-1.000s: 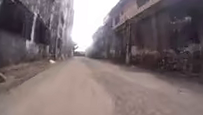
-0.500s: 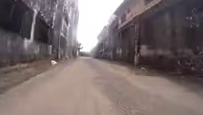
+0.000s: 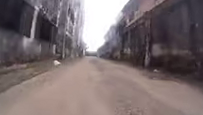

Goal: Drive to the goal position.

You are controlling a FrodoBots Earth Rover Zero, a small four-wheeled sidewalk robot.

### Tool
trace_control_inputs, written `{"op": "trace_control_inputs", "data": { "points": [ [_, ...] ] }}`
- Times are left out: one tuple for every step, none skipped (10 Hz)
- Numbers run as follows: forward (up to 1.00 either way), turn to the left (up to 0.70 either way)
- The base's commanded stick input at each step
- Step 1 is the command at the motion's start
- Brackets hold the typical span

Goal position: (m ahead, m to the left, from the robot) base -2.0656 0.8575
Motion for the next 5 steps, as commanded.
{"op": "trace_control_inputs", "data": {
  "points": [
    [1.00,0.00],
    [1.00,0.00],
    [1.00,0.10],
    [1.00,0.24],
    [1.00,0.27]
  ]
}}
